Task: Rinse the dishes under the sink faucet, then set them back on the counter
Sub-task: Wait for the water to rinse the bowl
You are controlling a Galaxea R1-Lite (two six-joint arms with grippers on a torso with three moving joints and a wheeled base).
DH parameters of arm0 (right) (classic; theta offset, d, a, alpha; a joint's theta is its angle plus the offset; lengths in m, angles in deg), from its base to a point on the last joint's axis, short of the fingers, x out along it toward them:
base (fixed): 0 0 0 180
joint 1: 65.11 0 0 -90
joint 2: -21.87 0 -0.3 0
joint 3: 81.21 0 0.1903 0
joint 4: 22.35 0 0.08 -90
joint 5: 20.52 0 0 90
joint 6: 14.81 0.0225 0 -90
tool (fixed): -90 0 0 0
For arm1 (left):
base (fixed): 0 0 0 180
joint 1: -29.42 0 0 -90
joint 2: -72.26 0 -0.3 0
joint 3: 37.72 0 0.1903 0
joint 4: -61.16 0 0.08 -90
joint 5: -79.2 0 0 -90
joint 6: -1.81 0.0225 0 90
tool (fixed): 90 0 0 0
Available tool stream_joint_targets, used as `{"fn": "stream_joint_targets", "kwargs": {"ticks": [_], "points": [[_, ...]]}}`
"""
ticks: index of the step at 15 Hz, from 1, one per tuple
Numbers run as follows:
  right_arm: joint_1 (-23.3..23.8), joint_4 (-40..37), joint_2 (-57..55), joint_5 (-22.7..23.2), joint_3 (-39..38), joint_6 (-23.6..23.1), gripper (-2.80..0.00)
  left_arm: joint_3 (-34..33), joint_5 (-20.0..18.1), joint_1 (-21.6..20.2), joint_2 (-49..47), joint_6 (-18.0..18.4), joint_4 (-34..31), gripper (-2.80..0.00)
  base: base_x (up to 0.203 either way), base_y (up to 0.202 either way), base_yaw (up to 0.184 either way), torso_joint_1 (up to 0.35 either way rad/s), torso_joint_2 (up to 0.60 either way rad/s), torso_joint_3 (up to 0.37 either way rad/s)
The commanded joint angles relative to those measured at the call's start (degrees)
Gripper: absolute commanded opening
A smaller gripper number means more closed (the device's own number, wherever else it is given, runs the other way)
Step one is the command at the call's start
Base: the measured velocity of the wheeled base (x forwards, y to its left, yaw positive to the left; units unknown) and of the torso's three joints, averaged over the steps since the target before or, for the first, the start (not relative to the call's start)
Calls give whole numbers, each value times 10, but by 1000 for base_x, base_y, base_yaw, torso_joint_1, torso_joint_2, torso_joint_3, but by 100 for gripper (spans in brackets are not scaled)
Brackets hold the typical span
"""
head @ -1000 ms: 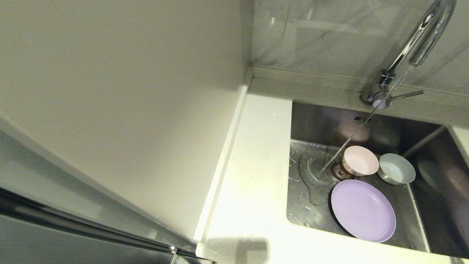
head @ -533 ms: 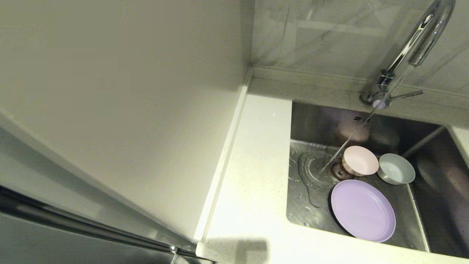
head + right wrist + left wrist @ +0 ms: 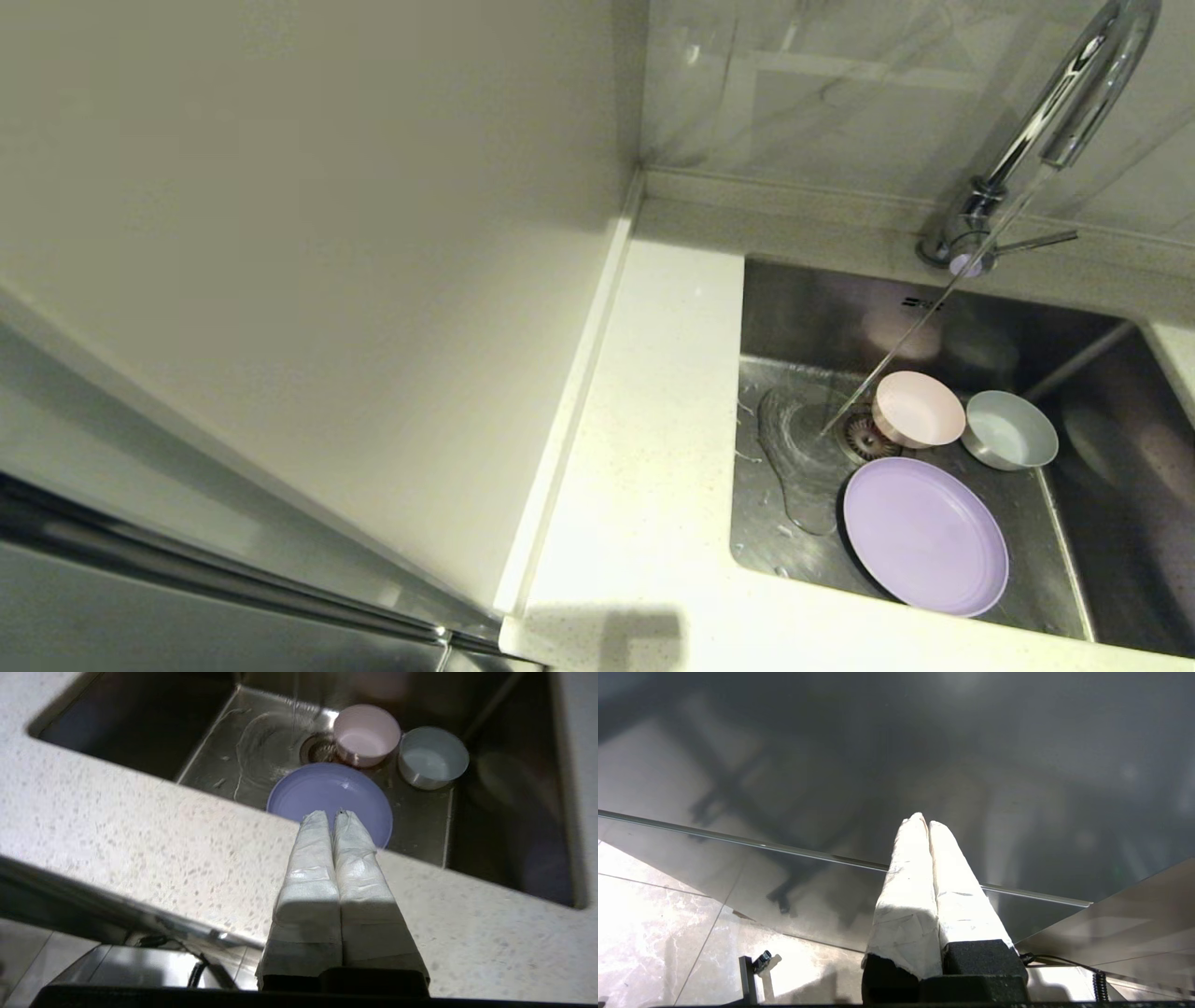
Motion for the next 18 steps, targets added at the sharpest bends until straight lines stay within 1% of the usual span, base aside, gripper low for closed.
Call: {"fn": "stream_joint_targets", "kwargs": {"ticks": [1, 6, 18], "points": [[0, 0, -2, 0, -8, 9, -280, -2, 0, 0, 0, 0, 0, -280, 0, 0, 0, 0, 0, 0], [0, 1, -2, -3, -8, 25, -280, -2, 0, 0, 0, 0, 0, -280, 0, 0, 0, 0, 0, 0], [0, 1, -2, -3, -8, 26, -280, -2, 0, 0, 0, 0, 0, -280, 0, 0, 0, 0, 0, 0]]}}
